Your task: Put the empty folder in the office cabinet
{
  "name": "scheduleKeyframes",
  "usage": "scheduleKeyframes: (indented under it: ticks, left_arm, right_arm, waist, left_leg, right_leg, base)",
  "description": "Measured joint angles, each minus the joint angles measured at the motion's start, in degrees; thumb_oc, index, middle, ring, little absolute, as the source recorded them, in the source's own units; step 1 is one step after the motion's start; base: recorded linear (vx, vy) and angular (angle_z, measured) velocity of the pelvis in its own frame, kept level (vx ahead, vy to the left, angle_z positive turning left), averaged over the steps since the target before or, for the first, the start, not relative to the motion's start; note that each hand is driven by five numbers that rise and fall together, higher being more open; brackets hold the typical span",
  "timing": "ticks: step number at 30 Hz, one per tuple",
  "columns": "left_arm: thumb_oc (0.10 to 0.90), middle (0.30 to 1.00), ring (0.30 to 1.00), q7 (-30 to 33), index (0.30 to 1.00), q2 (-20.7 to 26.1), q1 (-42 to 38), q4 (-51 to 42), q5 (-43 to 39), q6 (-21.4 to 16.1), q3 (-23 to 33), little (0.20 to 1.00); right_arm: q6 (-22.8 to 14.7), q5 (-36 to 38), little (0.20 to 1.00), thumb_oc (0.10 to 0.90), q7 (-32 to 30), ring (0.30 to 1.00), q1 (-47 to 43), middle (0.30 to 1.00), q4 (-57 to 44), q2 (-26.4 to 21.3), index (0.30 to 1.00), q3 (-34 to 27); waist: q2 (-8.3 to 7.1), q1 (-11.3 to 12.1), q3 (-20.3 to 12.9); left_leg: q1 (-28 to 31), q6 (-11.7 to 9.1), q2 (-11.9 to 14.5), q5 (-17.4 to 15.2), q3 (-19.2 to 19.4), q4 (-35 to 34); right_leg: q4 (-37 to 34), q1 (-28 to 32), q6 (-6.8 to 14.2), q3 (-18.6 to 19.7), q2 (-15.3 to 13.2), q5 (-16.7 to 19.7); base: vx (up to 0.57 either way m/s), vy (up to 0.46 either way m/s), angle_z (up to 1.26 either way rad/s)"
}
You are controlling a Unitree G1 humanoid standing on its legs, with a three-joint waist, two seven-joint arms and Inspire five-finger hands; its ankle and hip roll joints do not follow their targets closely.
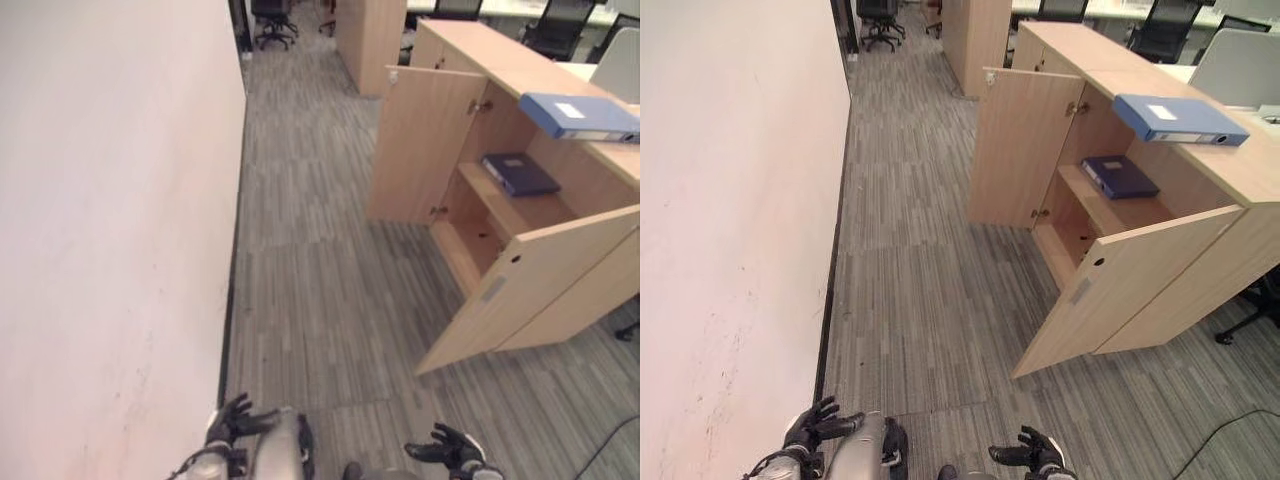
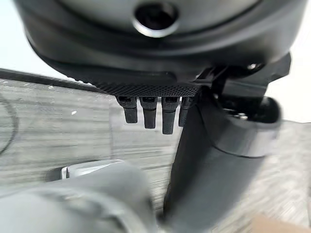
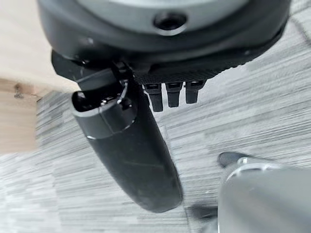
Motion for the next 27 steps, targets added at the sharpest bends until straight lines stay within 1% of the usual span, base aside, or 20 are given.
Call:
scheduleKeyframes:
  ticks: [1, 2, 3, 4, 7, 11, 13, 14, 15, 16, 17, 18, 19, 20, 22, 23, 24, 25, 26, 27]
  left_arm:
    - [0.800, 0.900, 0.900, -0.2, 0.900, -1.1, 0.0, 0.1, 0.1, 0.0, -0.3, 0.900]
    - [0.800, 0.900, 0.900, -0.3, 0.900, -1.4, 0.7, 0.1, 0.0, -0.1, -0.1, 0.900]
    - [0.800, 0.900, 0.900, -0.1, 0.900, -3.2, 0.4, 2.0, -0.2, 0.9, 0.6, 0.900]
    - [0.800, 0.900, 0.900, -0.1, 0.900, -4.1, -0.3, 3.5, -0.1, 1.0, 0.4, 0.900]
    - [0.800, 0.900, 0.900, -0.1, 0.900, -4.1, -0.3, 3.5, -0.2, 0.5, 1.0, 0.900]
    - [0.800, 0.900, 0.900, -0.1, 0.900, -3.6, 0.2, 3.4, -0.2, 0.2, 1.8, 0.900]
    - [0.800, 0.900, 0.900, 0.0, 0.900, -3.7, 0.8, 3.7, 0.0, 0.2, 1.8, 0.900]
    - [0.800, 0.900, 0.900, 0.0, 0.900, -3.6, 1.3, 3.8, 0.0, 0.5, 1.7, 0.900]
    - [0.800, 0.900, 0.900, -0.1, 0.900, -3.4, 2.0, 3.8, 0.0, 0.7, 1.7, 0.900]
    - [0.800, 0.900, 0.900, 0.0, 0.900, -3.4, 3.0, 3.9, 0.0, 0.7, 1.7, 0.900]
    - [0.800, 0.900, 0.900, 0.0, 0.900, -3.6, 4.0, 4.3, 0.1, 0.7, 1.1, 0.900]
    - [0.800, 0.900, 0.900, -0.2, 0.900, -3.6, 5.0, 4.7, 0.0, 0.7, 0.6, 0.900]
    - [0.800, 0.900, 0.900, -0.1, 0.900, -2.8, 5.5, 4.8, 0.0, 0.7, 0.7, 0.900]
    - [0.800, 0.900, 0.900, 0.7, 0.900, -1.3, 5.7, 4.6, 0.4, 0.7, 0.4, 0.900]
    - [0.800, 0.900, 0.900, 1.0, 0.900, -0.8, 5.1, 3.9, 0.5, 0.4, -0.3, 0.900]
    - [0.800, 0.900, 0.900, 1.1, 0.900, 0.0, 5.0, 3.4, 0.5, 0.1, -0.4, 0.900]
    - [0.800, 0.900, 0.900, 1.2, 0.900, 0.2, 4.6, 3.2, 0.5, 0.0, -0.9, 0.900]
    - [0.800, 0.900, 0.900, 1.3, 0.900, 0.5, 4.6, 3.2, 0.5, 0.0, -1.4, 0.900]
    - [0.800, 0.900, 0.900, 1.2, 0.900, 0.3, 5.1, 3.3, 0.6, 0.0, -2.2, 0.900]
    - [0.800, 0.900, 0.900, 1.1, 0.900, 0.0, 4.6, 3.2, 0.6, 0.0, -2.6, 0.900]
  right_arm:
    - [-0.1, 0.0, 0.900, 0.800, -0.1, 0.900, -0.5, 0.900, 0.0, -1.1, 0.900, 0.0]
    - [-0.1, 0.0, 0.900, 0.800, -0.2, 0.900, -0.8, 0.900, -0.1, -1.7, 0.900, 0.2]
    - [-0.3, 0.1, 0.900, 0.800, -0.4, 0.900, -0.4, 0.900, -0.1, -2.2, 0.900, 0.5]
    - [0.3, 0.1, 0.900, 0.800, -0.6, 0.900, 1.3, 0.900, 0.8, -2.0, 0.900, 0.7]
    - [0.5, 0.5, 0.900, 0.800, -0.3, 0.900, 2.0, 0.900, 1.1, -1.4, 0.900, 1.2]
    - [0.3, 0.5, 0.900, 0.800, -0.4, 0.900, 2.3, 0.900, 0.9, -0.5, 0.900, 1.2]
    - [0.4, 0.5, 0.900, 0.800, -0.5, 0.900, 2.7, 0.900, 1.0, 0.1, 0.900, 1.3]
    - [0.1, 0.5, 0.900, 0.800, -0.4, 0.900, 3.2, 0.900, 1.0, 0.6, 0.900, 1.4]
    - [-0.1, 0.6, 0.900, 0.800, -0.4, 0.900, 3.8, 0.900, 1.0, 0.9, 0.900, 1.7]
    - [-0.2, 0.8, 0.900, 0.800, -0.3, 0.900, 4.7, 0.900, 0.9, 1.0, 0.900, 1.6]
    - [0.0, 1.1, 0.900, 0.800, -0.3, 0.900, 5.7, 0.900, 1.1, 0.7, 0.900, 1.6]
    - [0.2, 1.1, 0.900, 0.800, -0.5, 0.900, 6.1, 0.900, 2.3, 0.9, 0.900, 1.7]
    - [0.4, 1.2, 0.900, 0.800, -0.4, 0.900, 6.2, 0.900, 3.3, 1.7, 0.900, 1.9]
    - [0.3, 1.1, 0.900, 0.800, 0.1, 0.900, 6.4, 0.900, 3.3, 2.8, 0.900, 2.2]
    - [0.2, 1.1, 0.900, 0.800, 0.5, 0.900, 6.1, 0.900, 3.3, 3.9, 0.900, 2.2]
    - [0.2, 1.1, 0.900, 0.800, 0.5, 0.900, 5.3, 0.900, 3.1, 4.5, 0.900, 2.2]
    - [0.3, 1.0, 0.900, 0.800, 0.6, 0.900, 4.6, 0.900, 3.2, 5.1, 0.900, 2.2]
    - [0.3, 1.0, 0.900, 0.800, 1.1, 0.900, 3.4, 0.900, 3.2, 5.5, 0.900, 2.2]
    - [0.2, 0.9, 0.900, 0.800, 1.2, 0.900, 1.9, 0.900, 3.1, 5.7, 0.900, 2.2]
    - [0.2, 0.9, 0.900, 0.800, 1.2, 0.900, 0.8, 0.900, 2.9, 5.8, 0.900, 2.3]
  waist:
    - [1.92, 0.9, 0.5]
    - [2.46, 2.5, 1.1]
    - [4.37, 0.7, 1.7]
    - [4.58, 0.8, 1.5]
    - [3.96, 2.1, 1.5]
    - [2.69, 4.1, 0.2]
    - [2.20, 4.8, -1.9]
    - [1.68, 5.0, -3.5]
    - [1.20, 5.1, -5.1]
    - [1.05, 5.1, -6.5]
    - [1.61, 5.2, -7.5]
    - [1.31, 5.1, -8.6]
    - [-0.43, 5.2, -9.6]
    - [-2.38, 4.5, -10.9]
    - [-2.90, 4.8, -11.3]
    - [-2.90, 5.3, -11.4]
    - [-2.99, 5.5, -11.5]
    - [-3.45, 5.8, -11.8]
    - [-2.63, 5.8, -11.6]
    - [-2.55, 6.3, -11.4]
  left_leg:
    - [1.4, -0.4, 1.9, 0.3, -2.6, -5.8]
    - [3.8, -1.0, 2.8, 1.1, -6.1, -12.5]
    - [4.4, -1.7, 3.8, 1.5, -7.8, -13.7]
    - [5.6, -2.5, 3.4, 2.0, -8.4, -15.0]
    - [6.0, -2.5, 3.8, 2.1, -6.8, -15.4]
    - [6.5, -2.7, 4.3, 2.2, -5.9, -14.6]
    - [6.8, -2.3, 4.0, 1.9, -6.2, -12.8]
    - [6.7, -1.6, 3.5, 1.5, -6.2, -10.8]
    - [6.8, -1.2, 2.9, 1.3, -6.2, -9.8]
    - [8.0, -0.1, 2.1, 0.5, -6.0, -9.7]
    - [10.1, 0.8, 1.5, -0.4, -6.0, -10.0]
    - [11.7, 2.1, -0.1, 3.0, -5.0, -10.0]
    - [12.2, 3.5, -2.6, 2.1, -3.7, -9.4]
    - [12.5, 5.7, -6.4, 0.1, -2.9, -9.8]
    - [13.2, 7.5, -8.0, -0.7, -2.2, -9.7]
    - [13.2, 7.6, -8.8, -2.2, -1.9, -9.5]
    - [13.4, 8.4, -9.7, -3.5, -1.5, -9.5]
    - [13.9, 8.8, -10.7, -3.8, -1.1, -9.9]
    - [14.9, 10.3, -12.0, -4.1, -0.7, -10.4]
    - [15.5, 11.3, -12.8, -5.8, -0.6, -10.5]
  right_leg:
    - [2.2, -0.7, -2.3, 0.1, 1.0, 0.8]
    - [2.4, -0.6, -6.2, -1.1, -0.7, 6.6]
    - [0.8, 1.5, -7.2, -2.5, 0.8, 6.8]
    - [2.5, 1.6, -7.6, -2.7, 1.0, 5.4]
    - [4.3, 1.4, -7.8, -1.6, 1.1, 4.1]
    - [6.1, 2.6, -6.8, 1.5, 1.0, 1.2]
    - [6.2, 3.5, -5.4, 2.7, 0.5, -0.2]
    - [6.4, 3.7, -4.6, 4.0, -0.6, -1.3]
    - [6.2, 4.2, -3.3, 4.7, -1.5, -2.1]
    - [6.0, 5.0, -1.8, 5.2, -2.6, -3.3]
    - [5.4, 7.0, -0.1, 5.9, -3.6, -4.5]
    - [4.9, 8.8, 1.7, 7.0, -5.6, -5.8]
    - [5.0, 9.0, 3.1, 8.0, -8.2, -6.3]
    - [8.3, 8.2, 4.9, 9.7, -11.4, -5.2]
    - [13.6, 5.9, 6.5, 12.1, -13.6, -5.0]
    - [15.5, 5.2, 7.5, 13.6, -14.0, -4.3]
    - [17.2, 4.4, 9.7, 14.5, -14.8, -1.5]
    - [19.0, 3.5, 11.8, 14.9, -15.8, -0.4]
    - [21.4, 2.5, 14.4, 14.7, -17.3, 1.8]
    - [22.1, 1.9, 15.0, 14.5, -17.7, 3.4]
  base:
    - [0.21, 0.036, -1.09]
    - [0.20, 0.035, -0.75]
    - [0.41, 0.093, -0.27]
    - [0.43, 0.106, 0.29]
    - [0.38, 0.100, -0.10]
    - [0.47, 0.170, -0.38]
    - [0.38, 0.210, -0.47]
    - [0.28, 0.168, -0.48]
    - [0.41, 0.243, -0.41]
    - [0.38, 0.235, -0.30]
    - [0.35, 0.227, -0.25]
    - [0.31, 0.214, -0.27]
    - [0.30, 0.221, -0.08]
    - [0.25, 0.205, 0.11]
    - [0.24, 0.210, 0.12]
    - [0.24, 0.221, -0.07]
    - [0.16, 0.155, -0.12]
    - [0.26, 0.265, -0.09]
    - [0.27, 0.283, -0.07]
    - [0.36, 0.416, -0.14]
